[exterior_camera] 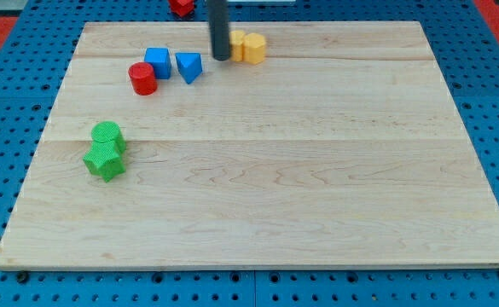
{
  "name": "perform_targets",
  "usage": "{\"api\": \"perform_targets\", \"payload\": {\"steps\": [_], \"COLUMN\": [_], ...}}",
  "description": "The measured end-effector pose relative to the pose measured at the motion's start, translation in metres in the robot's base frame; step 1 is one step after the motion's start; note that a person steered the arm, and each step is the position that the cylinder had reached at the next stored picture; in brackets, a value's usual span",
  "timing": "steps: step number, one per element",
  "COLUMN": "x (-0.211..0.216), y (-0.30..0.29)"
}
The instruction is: Push the red circle to the right side of the green circle
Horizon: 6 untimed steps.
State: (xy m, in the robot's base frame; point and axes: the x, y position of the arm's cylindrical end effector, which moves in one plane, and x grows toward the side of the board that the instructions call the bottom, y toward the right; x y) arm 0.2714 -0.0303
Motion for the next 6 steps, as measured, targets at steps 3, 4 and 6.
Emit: {"api": "perform_targets", "payload": {"steps": [3, 4, 6], "x": [-0.012, 0.044, 0.146], "y": [-0.157, -0.146, 0.017]}}
